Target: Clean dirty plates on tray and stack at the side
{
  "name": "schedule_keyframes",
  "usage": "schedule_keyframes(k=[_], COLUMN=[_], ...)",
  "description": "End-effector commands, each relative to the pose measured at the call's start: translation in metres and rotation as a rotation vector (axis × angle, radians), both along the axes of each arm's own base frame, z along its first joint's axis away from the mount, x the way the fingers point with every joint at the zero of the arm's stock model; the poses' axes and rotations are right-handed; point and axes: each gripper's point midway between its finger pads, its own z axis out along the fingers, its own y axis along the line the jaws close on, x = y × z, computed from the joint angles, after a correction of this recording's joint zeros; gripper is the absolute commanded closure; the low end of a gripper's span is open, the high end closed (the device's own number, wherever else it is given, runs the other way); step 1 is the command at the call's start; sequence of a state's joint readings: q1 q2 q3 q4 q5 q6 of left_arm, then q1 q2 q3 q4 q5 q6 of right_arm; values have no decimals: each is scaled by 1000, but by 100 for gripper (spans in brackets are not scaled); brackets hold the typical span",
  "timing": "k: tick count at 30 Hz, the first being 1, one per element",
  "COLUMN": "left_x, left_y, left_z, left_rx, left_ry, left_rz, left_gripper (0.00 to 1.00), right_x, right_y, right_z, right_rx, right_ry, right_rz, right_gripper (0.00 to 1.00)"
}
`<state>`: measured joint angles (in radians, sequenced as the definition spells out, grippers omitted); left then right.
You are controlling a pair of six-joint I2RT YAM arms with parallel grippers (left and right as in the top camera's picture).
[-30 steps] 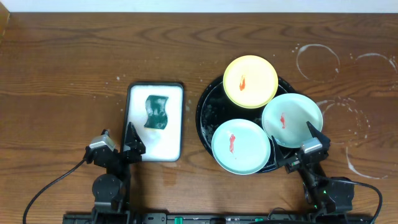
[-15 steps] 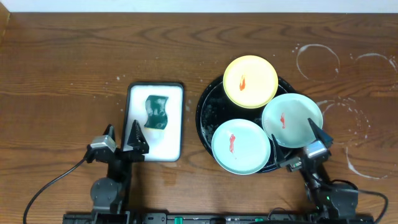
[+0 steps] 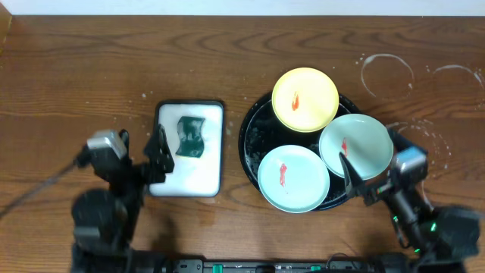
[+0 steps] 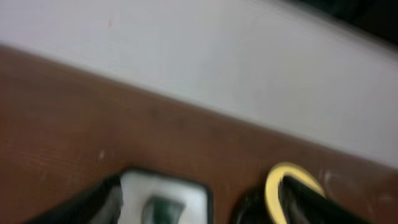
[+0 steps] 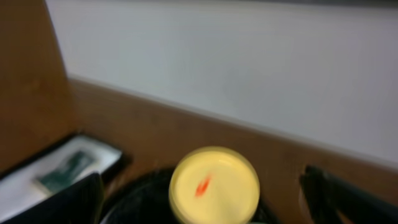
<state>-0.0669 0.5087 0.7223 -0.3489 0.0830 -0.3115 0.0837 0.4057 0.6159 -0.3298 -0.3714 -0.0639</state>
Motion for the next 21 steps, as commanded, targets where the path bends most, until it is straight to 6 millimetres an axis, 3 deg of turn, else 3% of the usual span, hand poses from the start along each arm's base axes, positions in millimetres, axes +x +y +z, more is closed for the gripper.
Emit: schedule_keyframes(k=[1, 5, 9, 14, 18, 19, 20, 21], left_x=[17, 27, 33, 22, 20, 20, 20, 19], left_y=[-3, -8, -20, -26, -26, -26, -26, -26], left_z=[5, -8, -19, -51, -66, -69, -75, -79], left_rx=[28, 28, -7, -27, -26, -27, -27, -29], left_ry=[168, 370, 468, 629, 700, 717, 738, 755], left_rz=[-17, -44, -101, -133, -131, -130, -129, -131], left_gripper=[19, 19, 19, 19, 19, 19, 19, 19], right_x=[12, 27, 38, 36, 42, 44, 47, 50], right_y=[5, 12, 19, 49, 53, 53, 50, 48], right_z=[23, 20, 1, -17, -24, -26, -31, -36], right_rx=[-5, -14, -12, 140, 174, 174, 164, 157], right_ry=[108, 328, 502, 686, 734, 738, 750, 766], right_rz=[19, 50, 84, 243, 249, 250, 226, 199], right_gripper=[1, 1, 1, 1, 1, 2, 12, 14])
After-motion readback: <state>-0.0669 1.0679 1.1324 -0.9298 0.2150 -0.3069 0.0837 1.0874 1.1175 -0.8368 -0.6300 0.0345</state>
